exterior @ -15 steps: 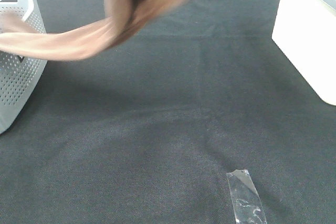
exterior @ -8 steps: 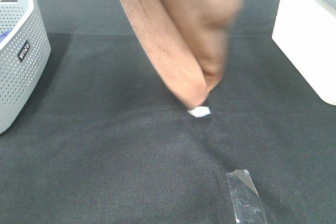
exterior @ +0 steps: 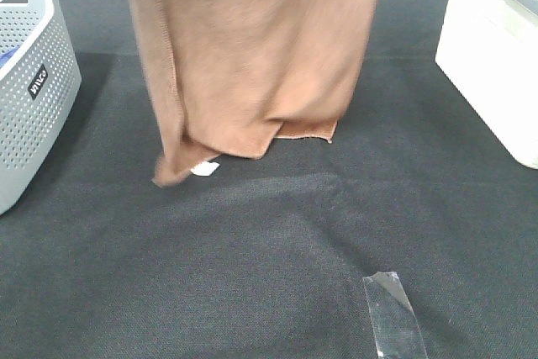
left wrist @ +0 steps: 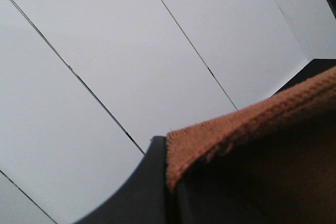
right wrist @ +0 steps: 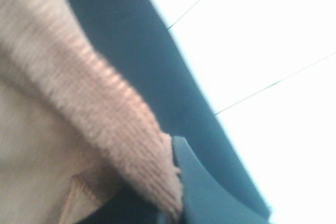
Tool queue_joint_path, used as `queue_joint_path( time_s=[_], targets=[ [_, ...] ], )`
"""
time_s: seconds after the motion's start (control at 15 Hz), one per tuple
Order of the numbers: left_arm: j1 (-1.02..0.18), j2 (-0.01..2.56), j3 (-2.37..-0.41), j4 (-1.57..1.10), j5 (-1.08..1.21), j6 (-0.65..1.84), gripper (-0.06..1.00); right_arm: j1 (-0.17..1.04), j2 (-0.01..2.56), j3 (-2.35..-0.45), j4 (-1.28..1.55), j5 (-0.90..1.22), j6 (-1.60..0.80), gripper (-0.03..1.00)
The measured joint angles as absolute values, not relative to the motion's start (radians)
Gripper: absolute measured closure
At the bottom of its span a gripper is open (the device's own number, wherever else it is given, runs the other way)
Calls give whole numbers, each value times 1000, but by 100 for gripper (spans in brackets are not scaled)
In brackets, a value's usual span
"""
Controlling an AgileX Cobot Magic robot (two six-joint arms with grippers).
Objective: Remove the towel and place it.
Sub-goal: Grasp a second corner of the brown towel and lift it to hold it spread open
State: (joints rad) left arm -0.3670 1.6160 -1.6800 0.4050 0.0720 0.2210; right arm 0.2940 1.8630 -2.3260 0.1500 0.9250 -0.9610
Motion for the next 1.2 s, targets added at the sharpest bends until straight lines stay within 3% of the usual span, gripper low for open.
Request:
queue_joint_path(
  time_s=[0.33,0.53,0.8,1.0,1.2],
  targets=[
    [-257,1766,-1683,341,-267,221,94,294,1967,-2326,245,605,-977,97],
    [-222,1926,-1839,262,-387,218,94,294,2045,-2326,269,346,-953,97],
    [-219,2246,-2396,252,-325,218,94,294,2109,-2326,348,31,-950,97],
    [-219,2354,-2628,252,-203,218,94,294,2134,-2326,353,29,-950,97],
    [-223,2381,-2673,253,11,218,94,294,2146,-2326,355,59,-950,97]
  ],
)
